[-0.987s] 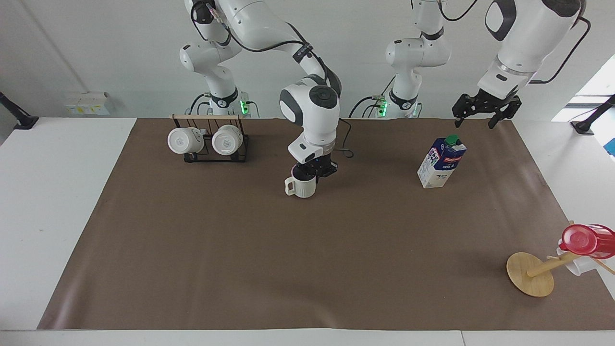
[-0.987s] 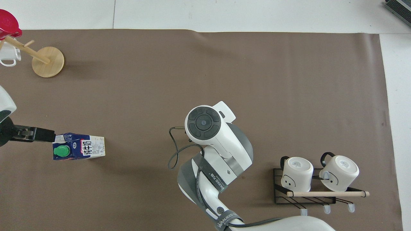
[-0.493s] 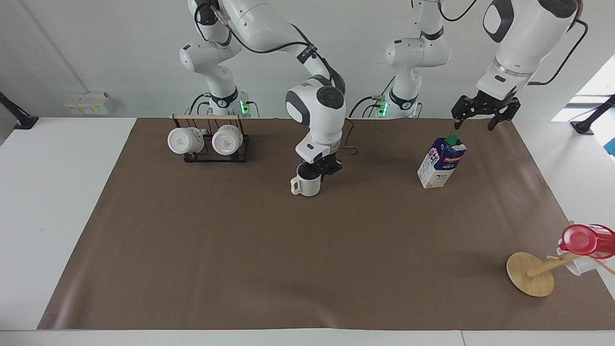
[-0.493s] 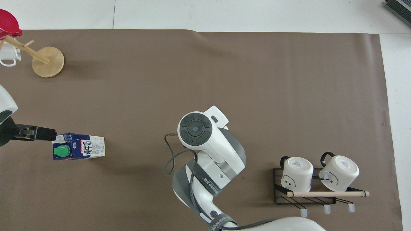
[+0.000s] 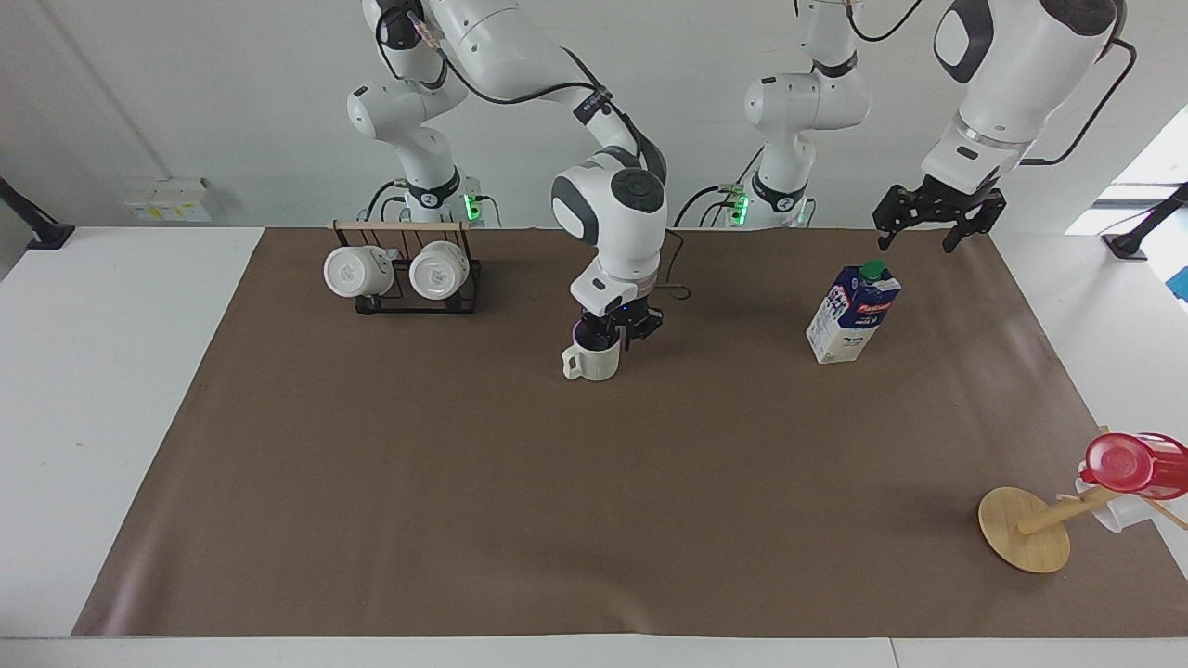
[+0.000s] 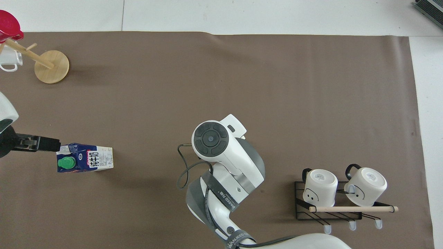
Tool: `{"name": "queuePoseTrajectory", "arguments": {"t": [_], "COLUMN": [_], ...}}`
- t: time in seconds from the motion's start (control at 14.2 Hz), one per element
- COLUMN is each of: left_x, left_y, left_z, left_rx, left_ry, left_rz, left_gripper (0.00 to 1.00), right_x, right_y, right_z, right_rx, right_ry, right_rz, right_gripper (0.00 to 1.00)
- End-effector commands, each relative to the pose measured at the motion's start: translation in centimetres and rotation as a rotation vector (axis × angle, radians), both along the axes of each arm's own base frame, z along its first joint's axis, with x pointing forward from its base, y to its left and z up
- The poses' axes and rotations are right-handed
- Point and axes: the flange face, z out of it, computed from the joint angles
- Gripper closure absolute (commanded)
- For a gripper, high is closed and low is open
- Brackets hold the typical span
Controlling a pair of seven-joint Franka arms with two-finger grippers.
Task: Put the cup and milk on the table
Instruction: 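Carry the white mug to the table center and release it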
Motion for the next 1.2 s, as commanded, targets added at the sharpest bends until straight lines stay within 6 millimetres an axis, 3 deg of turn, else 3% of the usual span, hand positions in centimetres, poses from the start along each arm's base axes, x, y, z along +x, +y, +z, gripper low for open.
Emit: {"name": "queuePoseTrajectory", "arguments": {"t": [0.0, 0.21, 0.28, 0.49, 0.63, 0.92, 1.13], "left_x": [-0.7, -1.0, -1.2, -1.2, -1.6, -3.2, -3.2], "left_y": [0.3, 0.5, 0.4, 0.4, 0.4, 0.2, -0.1], "left_z": [-0.5, -1.2, -1.4, -1.4, -1.5, -2.7, -2.8], "left_rx": [-0.005, -0.005, -0.006, -0.006, -0.006, -0.008, -0.009], "left_ry": [-0.012, -0.013, -0.021, -0.026, -0.033, -0.084, -0.096], "left_rz": [-0.002, 0.007, 0.006, 0.001, 0.001, -0.006, -0.014], "left_gripper": [0.0, 0.0, 0.0, 0.0, 0.0, 0.0, 0.0], "right_x": [-0.2, 0.4, 0.6, 1.7, 2.0, 3.6, 4.7], "right_y": [-0.2, -0.7, -1.2, -4.9, -7.1, -12.5, -18.2], "right_z": [0.3, 2.5, 4.2, 10.0, 12.9, 16.3, 18.7], "right_rx": [0.004, 0.025, 0.04, 0.071, 0.081, 0.083, 0.069], "right_ry": [-0.017, -0.045, -0.064, -0.105, -0.12, -0.139, -0.143], "right_rz": [0.012, 0.002, -0.005, -0.049, -0.075, -0.123, -0.133], "right_gripper": [0.0, 0.0, 0.0, 0.0, 0.0, 0.0, 0.0]}}
